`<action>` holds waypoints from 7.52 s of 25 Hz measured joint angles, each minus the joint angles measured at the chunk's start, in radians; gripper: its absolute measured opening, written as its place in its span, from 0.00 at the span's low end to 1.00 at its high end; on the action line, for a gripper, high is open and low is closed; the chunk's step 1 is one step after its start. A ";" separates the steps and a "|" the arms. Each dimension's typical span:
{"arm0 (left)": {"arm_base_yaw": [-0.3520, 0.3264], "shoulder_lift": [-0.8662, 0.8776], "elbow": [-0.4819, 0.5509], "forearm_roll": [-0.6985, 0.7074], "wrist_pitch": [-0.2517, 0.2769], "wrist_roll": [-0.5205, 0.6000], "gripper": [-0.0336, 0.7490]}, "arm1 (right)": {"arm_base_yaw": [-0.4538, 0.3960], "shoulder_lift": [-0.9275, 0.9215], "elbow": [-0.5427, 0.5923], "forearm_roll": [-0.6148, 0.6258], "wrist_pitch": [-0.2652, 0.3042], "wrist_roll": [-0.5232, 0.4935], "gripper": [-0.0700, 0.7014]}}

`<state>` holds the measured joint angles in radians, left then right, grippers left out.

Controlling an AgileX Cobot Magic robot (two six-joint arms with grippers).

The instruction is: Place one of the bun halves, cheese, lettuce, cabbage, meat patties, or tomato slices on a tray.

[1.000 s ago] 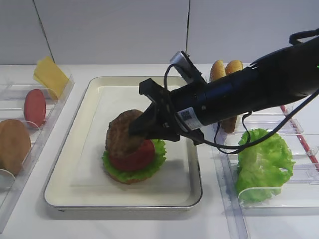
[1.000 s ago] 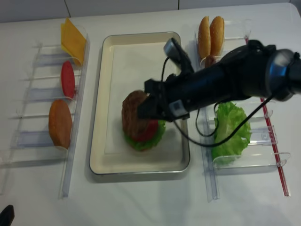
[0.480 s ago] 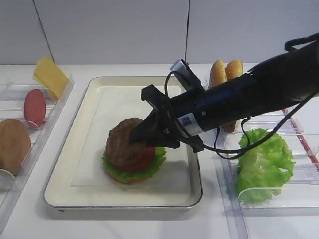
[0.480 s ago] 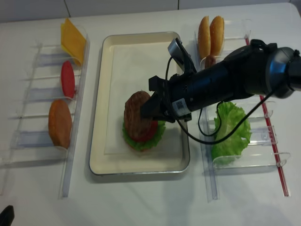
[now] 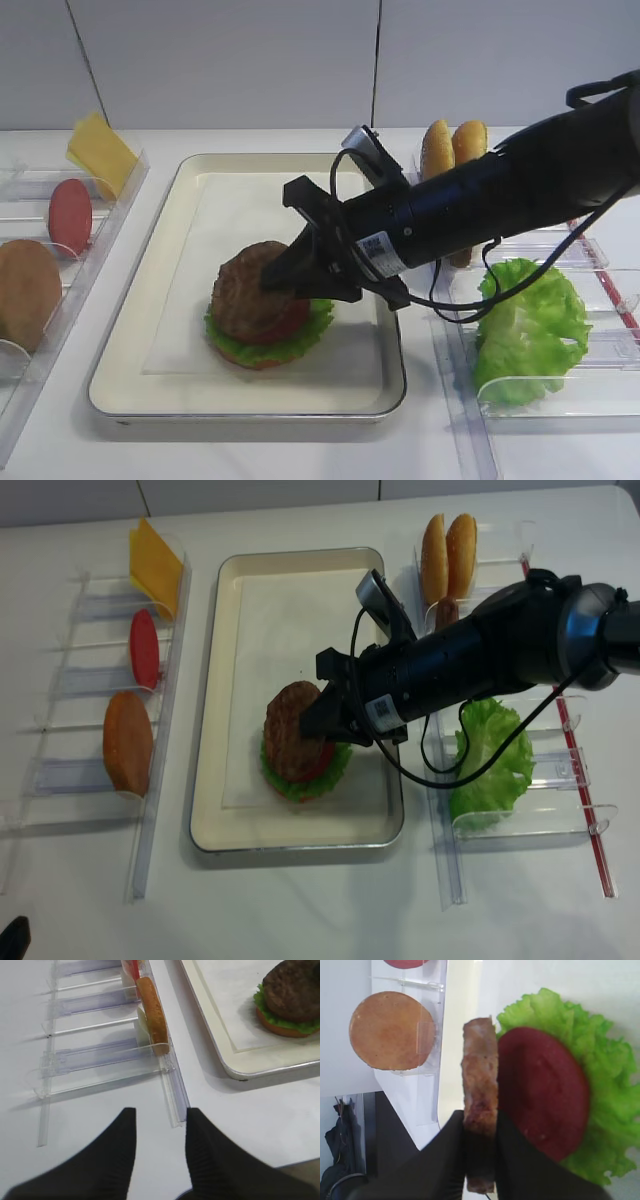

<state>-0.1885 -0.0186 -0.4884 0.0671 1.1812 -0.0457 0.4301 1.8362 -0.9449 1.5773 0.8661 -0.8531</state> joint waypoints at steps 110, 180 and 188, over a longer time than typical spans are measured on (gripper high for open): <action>0.000 0.000 0.000 0.000 0.000 0.000 0.33 | 0.209 -0.408 -0.384 -1.411 0.366 0.989 0.73; 0.000 0.000 0.000 0.000 -0.002 0.000 0.33 | -0.540 -1.854 0.472 -1.404 0.269 0.701 0.73; 0.000 0.000 0.000 0.000 -0.002 0.000 0.33 | -0.497 -1.854 0.472 -1.400 0.269 0.699 0.73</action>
<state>-0.1885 -0.0186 -0.4884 0.0671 1.1793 -0.0457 -0.0670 -0.0182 -0.4733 0.1772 1.1354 -0.1540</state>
